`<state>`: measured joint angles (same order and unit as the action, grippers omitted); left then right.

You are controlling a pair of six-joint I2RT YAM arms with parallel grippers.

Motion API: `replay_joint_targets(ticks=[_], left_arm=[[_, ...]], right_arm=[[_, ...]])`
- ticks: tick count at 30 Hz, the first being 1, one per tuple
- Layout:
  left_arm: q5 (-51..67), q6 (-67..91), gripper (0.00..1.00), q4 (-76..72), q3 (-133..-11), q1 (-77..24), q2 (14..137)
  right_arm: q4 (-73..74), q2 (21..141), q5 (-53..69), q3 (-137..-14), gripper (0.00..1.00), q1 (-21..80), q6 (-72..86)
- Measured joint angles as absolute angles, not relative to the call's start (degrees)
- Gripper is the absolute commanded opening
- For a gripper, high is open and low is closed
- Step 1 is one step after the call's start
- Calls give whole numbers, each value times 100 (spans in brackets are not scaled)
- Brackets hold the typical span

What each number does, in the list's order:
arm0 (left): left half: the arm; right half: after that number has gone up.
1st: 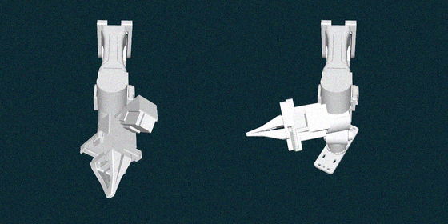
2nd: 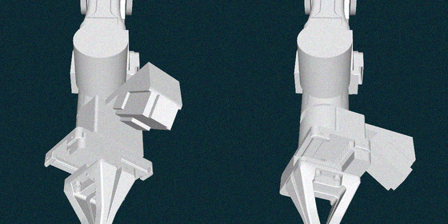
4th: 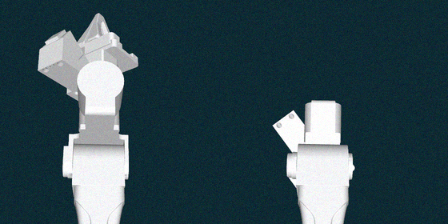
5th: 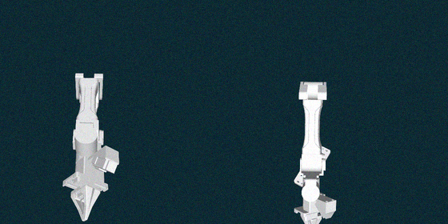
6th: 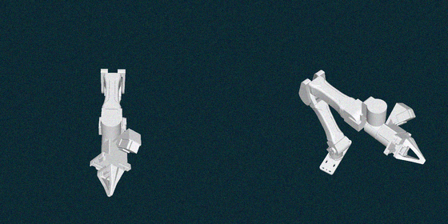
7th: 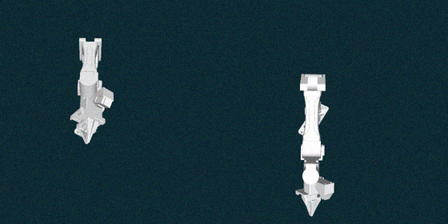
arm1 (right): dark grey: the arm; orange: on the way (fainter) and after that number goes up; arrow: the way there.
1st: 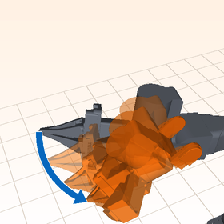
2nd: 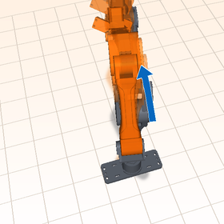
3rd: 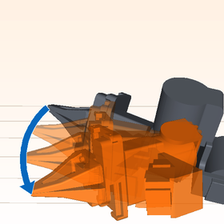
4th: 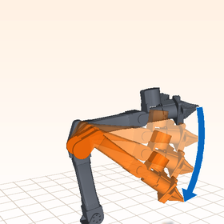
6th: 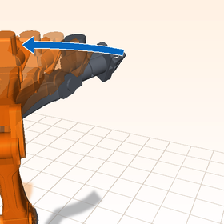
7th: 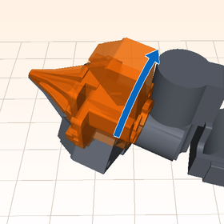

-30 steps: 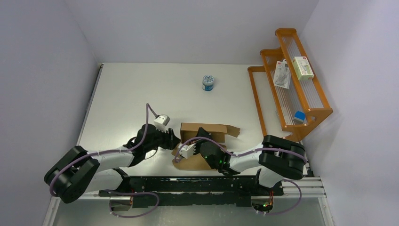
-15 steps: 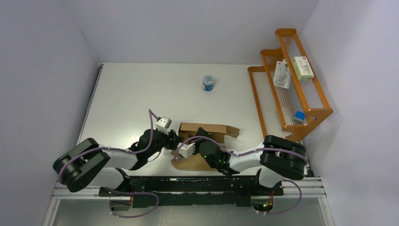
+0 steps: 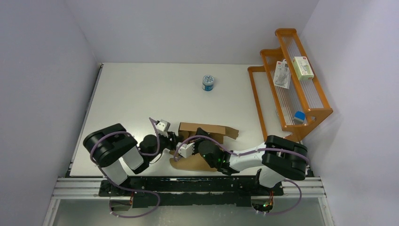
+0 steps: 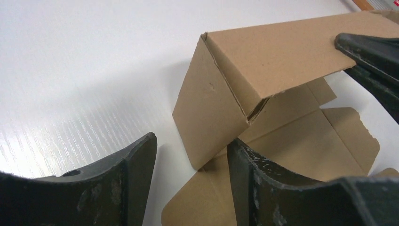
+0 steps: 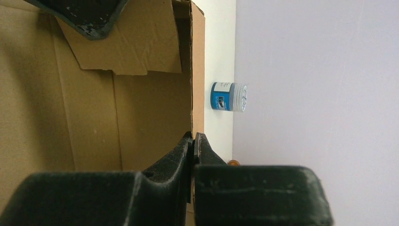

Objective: Fold the paper box

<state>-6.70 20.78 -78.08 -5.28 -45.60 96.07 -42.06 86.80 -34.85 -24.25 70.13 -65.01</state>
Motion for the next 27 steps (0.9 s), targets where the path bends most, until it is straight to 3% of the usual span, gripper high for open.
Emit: replay_joint_targets(ticks=[16,27], left_arm=[[-1146,1927,55,-8619,-795,-4672,10630],[-1341,1922,49,-8674,-781,-4672,10720]], right_arm=[[-4084,8698,-3398,-2506,0,7013,-6431],[-2965,8058,-2880,-2727,41,7024,-5537]])
